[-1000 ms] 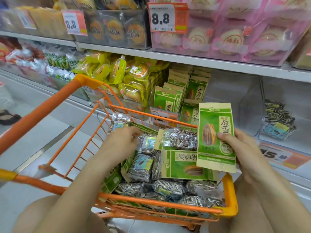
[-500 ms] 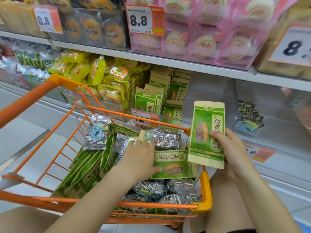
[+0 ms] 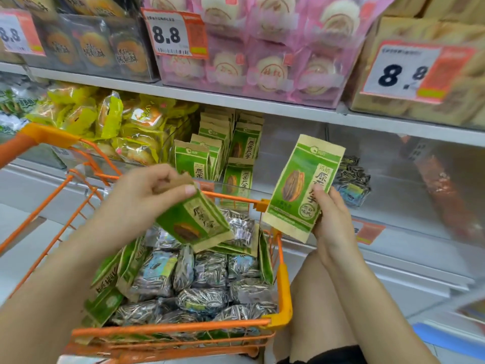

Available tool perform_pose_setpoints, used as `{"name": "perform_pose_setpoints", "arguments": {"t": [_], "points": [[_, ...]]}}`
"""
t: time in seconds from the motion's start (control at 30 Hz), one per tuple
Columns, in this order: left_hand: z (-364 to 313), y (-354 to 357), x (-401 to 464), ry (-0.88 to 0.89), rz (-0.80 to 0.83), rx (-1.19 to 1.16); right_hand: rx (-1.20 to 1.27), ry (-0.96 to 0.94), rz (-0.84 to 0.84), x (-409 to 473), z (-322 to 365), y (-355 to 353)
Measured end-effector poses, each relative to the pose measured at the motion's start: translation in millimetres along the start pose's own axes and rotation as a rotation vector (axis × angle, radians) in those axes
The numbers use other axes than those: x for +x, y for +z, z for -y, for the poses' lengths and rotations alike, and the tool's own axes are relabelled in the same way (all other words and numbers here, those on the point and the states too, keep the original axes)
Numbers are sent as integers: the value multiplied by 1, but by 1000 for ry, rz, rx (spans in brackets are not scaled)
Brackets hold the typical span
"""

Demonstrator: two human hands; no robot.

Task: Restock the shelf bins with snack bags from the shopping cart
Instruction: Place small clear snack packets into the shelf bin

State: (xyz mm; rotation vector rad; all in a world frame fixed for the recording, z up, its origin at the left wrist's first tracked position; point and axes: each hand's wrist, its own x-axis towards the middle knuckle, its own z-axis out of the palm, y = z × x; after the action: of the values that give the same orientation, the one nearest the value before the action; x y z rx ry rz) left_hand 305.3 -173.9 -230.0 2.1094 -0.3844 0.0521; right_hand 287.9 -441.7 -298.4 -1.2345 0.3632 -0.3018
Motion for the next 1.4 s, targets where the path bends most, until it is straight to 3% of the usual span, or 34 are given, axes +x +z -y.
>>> {"name": "perform_pose_setpoints", "arguments": {"t": [0.13,0.23,0.3,0.4,0.47,0.53,0.6,0.67,0.73,0.83,0.93,1.1,1.3,1.4], "points": [[-23,-1,14,-2,51,-163,-165,180,288,-10,3,12],[-28,22,25,-116,144,-184,-89,358,522,-32,6,26],[-24,36,32,-87,95,-28,-6,426,631,-42,9,28],[-18,51,32,10,-24,287,-119,358,760,-46,7,24],[-18,60,28,70,-132,267,-217,331,710,-46,2,20],[-11,65,26,-50,-210,80,-216,299,636,-43,-3,20],[0,69,23,-299,-99,-218,-162,245,565,-41,-6,23],[11,78,15,-413,110,-363,-75,235,499,-39,-7,28],[19,87,5,-350,183,-395,-28,285,471,-36,-7,32],[26,92,1,-234,158,-395,-170,347,511,-29,-6,36],[22,83,11,-218,184,-236,-205,363,505,-17,1,39],[66,67,38,3,23,587,-11,352,337,35,26,42],[92,78,41,-28,46,729,-197,254,108,117,5,69],[94,77,39,-18,42,731,-275,322,174,139,-13,84]]}}
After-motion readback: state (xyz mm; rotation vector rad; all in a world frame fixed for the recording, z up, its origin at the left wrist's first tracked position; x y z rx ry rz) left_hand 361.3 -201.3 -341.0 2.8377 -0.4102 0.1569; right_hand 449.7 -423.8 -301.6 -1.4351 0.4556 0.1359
